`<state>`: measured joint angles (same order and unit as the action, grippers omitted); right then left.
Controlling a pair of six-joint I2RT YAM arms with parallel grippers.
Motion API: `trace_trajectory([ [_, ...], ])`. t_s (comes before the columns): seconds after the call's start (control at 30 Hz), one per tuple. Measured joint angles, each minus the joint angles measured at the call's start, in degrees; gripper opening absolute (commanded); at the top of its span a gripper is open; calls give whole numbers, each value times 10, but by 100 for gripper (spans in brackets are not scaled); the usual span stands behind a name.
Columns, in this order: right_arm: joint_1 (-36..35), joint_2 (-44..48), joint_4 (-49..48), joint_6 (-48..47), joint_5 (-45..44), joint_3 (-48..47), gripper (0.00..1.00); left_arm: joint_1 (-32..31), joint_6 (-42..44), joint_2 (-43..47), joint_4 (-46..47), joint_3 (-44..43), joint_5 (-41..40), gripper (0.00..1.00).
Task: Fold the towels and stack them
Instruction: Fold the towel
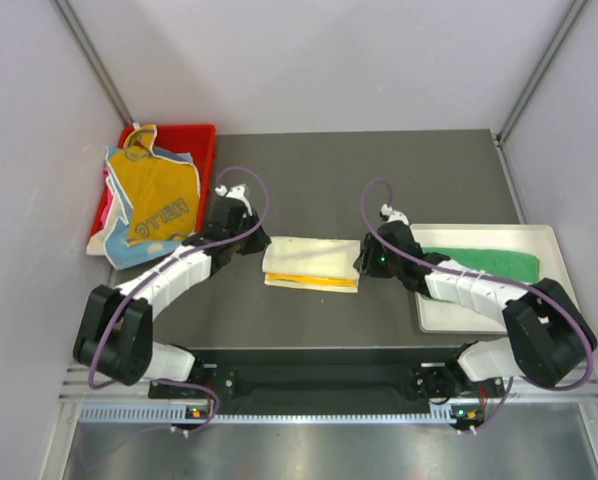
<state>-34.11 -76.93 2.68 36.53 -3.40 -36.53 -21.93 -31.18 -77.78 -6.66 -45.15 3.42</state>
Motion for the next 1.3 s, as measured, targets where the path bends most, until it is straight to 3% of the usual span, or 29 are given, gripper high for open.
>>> trace_trajectory([
  [0.33, -20, -16, -1, 12, 0, 2, 8, -46, 1, -101, -15, -19, 0, 21],
  [0.53, -22, -16, -2, 13, 0, 7, 5, -57, 2, -101, -16, -18, -9, 19],
  [0.73, -26, -4, -3, 13, 2, 24, 13, -62, 10, -101, -22, -16, -28, 19],
  [1.03, -27, 30, 0, 12, -2, 28, 41, -74, 18, -101, -52, -17, -50, 20],
  [1.13, -28, 29, 1, 12, -7, 28, 44, -78, 18, -101, -65, -35, -49, 21],
  [1.3, -28, 6, -2, 12, -13, 18, 42, -95, 17, -111, -68, -94, -45, 21],
])
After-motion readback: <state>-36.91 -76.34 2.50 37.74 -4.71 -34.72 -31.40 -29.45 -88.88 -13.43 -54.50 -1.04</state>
